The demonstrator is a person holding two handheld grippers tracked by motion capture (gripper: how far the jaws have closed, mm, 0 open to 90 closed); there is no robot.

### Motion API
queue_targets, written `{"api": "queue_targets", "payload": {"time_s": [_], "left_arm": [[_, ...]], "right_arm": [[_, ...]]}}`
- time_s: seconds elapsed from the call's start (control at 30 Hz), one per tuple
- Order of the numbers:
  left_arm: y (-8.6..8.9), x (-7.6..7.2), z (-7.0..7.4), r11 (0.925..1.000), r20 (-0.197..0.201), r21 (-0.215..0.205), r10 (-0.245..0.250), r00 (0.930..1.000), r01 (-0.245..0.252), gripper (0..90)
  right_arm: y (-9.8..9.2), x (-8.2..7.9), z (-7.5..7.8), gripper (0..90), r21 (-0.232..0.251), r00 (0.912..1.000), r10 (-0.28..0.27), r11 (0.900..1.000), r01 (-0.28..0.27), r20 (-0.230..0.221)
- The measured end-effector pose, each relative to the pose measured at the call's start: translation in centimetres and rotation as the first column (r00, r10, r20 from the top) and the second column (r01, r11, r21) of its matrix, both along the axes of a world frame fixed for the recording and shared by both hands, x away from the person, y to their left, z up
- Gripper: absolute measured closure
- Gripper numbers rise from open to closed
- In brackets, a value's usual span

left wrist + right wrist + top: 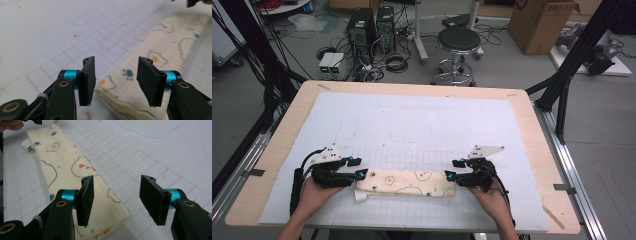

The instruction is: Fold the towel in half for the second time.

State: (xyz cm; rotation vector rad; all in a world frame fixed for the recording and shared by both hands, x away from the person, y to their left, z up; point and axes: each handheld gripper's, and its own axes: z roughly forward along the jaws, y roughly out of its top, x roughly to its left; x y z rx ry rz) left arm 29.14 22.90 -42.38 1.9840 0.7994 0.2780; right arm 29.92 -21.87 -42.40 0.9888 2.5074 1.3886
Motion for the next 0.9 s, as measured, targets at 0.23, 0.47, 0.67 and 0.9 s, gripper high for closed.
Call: {"api": "queue_targets", "payload": {"time_s": [0.23, 0.47, 0.67, 0.9], "left_arm": [[0.1, 1.0, -0.8, 0.9990, -0.103, 0.015, 0.044, 0.9937, -0.042, 55.8], [-0.5, 1.3, -1.4, 0.9986, -0.128, 0.046, 0.032, 0.9913, -0.026, 56.6], [-0.4, 1.1, -1.9, 0.9977, -0.147, 0.062, 0.034, 0.9885, -0.025, 58.7], [-0.6, 0.7, -1.8, 0.9974, -0.143, 0.072, 0.009, 0.9896, 0.002, 71.1]], "right_arm": [[-0.1, 0.8, -1.0, 55.6, 0.002, 0.9937, -0.023, 1.000, 0.024, -0.109], [-0.2, 0.7, -1.6, 60.0, -0.017, 0.9869, -0.025, 1.000, 0.022, -0.159], [0.0, 0.7, -2.0, 67.3, -0.027, 0.9845, -0.007, 1.000, 0.003, -0.175], [0.1, 0.5, -2.2, 73.8, -0.013, 0.9817, -0.005, 1.000, 0.002, -0.190]]}}
